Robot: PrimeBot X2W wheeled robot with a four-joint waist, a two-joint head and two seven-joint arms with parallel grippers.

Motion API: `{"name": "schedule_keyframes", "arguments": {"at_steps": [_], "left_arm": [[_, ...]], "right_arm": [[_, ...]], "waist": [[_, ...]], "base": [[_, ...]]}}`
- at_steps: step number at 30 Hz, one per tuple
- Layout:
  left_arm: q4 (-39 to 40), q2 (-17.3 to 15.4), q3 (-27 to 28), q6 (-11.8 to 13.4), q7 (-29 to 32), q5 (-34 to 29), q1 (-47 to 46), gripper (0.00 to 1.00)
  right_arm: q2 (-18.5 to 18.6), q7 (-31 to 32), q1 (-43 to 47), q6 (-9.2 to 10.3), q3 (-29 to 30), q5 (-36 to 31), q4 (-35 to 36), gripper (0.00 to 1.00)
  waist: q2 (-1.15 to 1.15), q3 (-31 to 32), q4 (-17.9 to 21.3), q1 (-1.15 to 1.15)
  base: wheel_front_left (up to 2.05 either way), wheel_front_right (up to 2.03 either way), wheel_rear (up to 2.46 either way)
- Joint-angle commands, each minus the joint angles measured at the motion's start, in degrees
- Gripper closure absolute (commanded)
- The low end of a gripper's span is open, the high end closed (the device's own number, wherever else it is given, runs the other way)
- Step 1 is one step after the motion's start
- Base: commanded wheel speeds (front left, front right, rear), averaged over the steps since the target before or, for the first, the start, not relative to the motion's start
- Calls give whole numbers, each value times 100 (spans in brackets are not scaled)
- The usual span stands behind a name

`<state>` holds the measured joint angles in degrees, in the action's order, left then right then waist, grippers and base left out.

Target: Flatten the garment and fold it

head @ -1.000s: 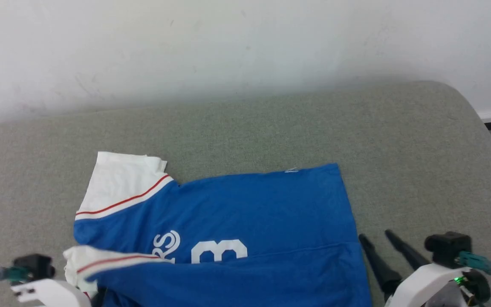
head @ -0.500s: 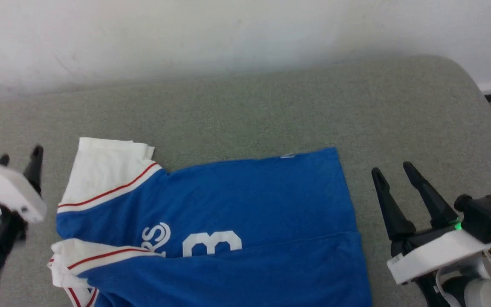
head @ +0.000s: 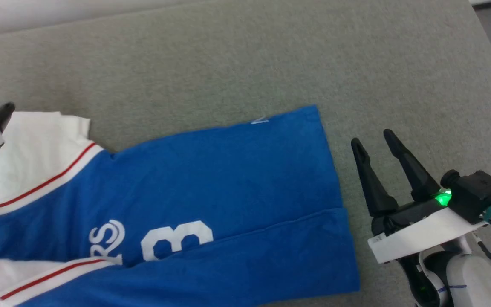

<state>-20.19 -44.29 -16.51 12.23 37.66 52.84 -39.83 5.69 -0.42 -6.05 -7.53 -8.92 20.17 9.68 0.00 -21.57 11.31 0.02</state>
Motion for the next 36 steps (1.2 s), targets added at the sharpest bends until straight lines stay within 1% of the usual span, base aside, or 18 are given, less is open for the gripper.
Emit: {"name": "schedule_keyframes", "arguments": {"at_steps": [1,5,10,11,12,13,16,20,23,26,30,36], "left_arm": [[-110,-112,-32,-7,188,41,-59,0],[-387,-324,-45,44,809,252,55,0],[-424,-455,-131,303,1597,521,485,0],[-391,-447,-159,365,1799,608,592,18],[-343,-446,-185,409,1972,684,688,70],[-287,-441,-192,450,2101,755,765,100],[-93,-426,-192,525,2274,871,891,100],[89,-397,-160,540,2040,789,881,100],[148,-342,-154,496,1749,660,793,100],[187,-232,-186,378,1532,580,663,100],[246,-63,-294,109,1294,460,386,100],[323,114,-470,-253,1041,247,-94,100]], "right_arm": [[-19,-54,-100,4,-30,29,-49,0],[-25,-161,-157,4,-100,84,-168,0],[-4,-243,-199,4,-129,121,-286,0],[2,-248,-215,4,-132,129,-307,0],[8,-250,-237,4,-135,136,-329,0],[13,-249,-264,4,-134,150,-348,0],[47,-234,-368,4,-141,242,-394,0],[160,-154,-635,4,-204,595,-543,0],[307,113,-1021,4,-285,990,-877,0],[531,705,-1554,4,-497,1396,-1465,0],[776,1518,-2348,4,-762,1980,-2241,0],[962,2477,-3388,4,-1277,2373,-3230,0]], "waist": [[0,-530,487,-2],[0,-660,610,-2],[0,-698,677,-2],[0,-704,685,-2],[0,-705,693,-2],[0,-708,697,-2],[0,-708,689,-2],[0,-657,635,-2],[0,-579,538,-2],[0,-492,373,-2],[0,-442,75,-2],[0,-508,-304,-2]], "base": [[0,0,0],[0,0,0],[0,0,0],[0,0,0],[0,0,0],[0,0,0],[0,0,0],[0,0,0],[0,0,0],[0,0,0],[0,0,0],[0,0,0]]}}
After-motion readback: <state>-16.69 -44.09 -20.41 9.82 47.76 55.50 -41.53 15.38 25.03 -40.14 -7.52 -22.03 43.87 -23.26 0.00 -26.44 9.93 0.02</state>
